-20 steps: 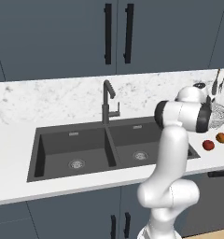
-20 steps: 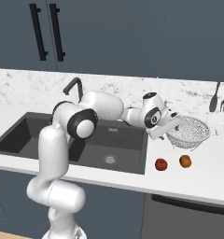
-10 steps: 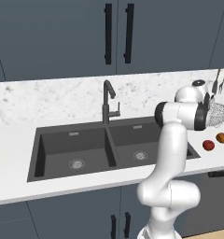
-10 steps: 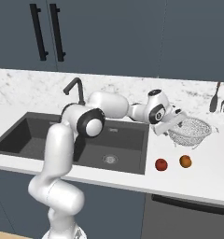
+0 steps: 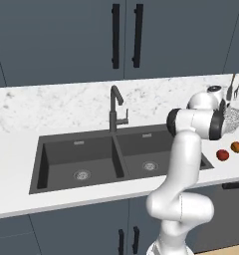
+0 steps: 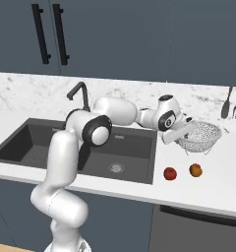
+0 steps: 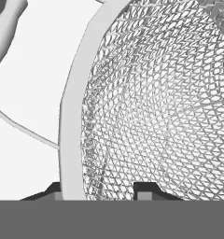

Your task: Put the colander in the sink, put the peach, peach, apple in the colander, and turn on the sink faucet and pour water over the colander.

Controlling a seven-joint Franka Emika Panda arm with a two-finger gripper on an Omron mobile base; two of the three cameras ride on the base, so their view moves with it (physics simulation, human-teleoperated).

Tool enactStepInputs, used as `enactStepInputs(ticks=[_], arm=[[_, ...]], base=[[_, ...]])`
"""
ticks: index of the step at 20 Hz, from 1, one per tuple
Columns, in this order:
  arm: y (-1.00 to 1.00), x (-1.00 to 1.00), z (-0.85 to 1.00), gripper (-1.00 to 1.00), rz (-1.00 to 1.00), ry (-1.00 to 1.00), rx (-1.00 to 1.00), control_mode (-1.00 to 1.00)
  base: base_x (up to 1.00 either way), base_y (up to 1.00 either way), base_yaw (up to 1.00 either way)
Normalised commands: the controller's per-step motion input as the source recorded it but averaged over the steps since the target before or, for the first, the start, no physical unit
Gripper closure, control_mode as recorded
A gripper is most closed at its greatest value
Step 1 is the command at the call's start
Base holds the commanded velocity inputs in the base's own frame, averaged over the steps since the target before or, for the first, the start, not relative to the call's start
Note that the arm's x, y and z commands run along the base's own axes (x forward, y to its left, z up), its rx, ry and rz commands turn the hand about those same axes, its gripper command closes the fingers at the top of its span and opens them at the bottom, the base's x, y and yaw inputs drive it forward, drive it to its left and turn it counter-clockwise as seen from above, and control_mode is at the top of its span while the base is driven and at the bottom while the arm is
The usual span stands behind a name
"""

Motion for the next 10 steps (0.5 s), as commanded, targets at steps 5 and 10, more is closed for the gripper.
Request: enactStepInputs(ticks=[5,10], arm=[[0.03,-0.18,-0.37,1.00,0.00,0.00,0.00,-1.00],[0.32,-0.34,0.13,1.00,0.11,-0.05,0.00,-1.00]], base=[[0.00,0.00,0.00],[0.00,0.00,0.00]])
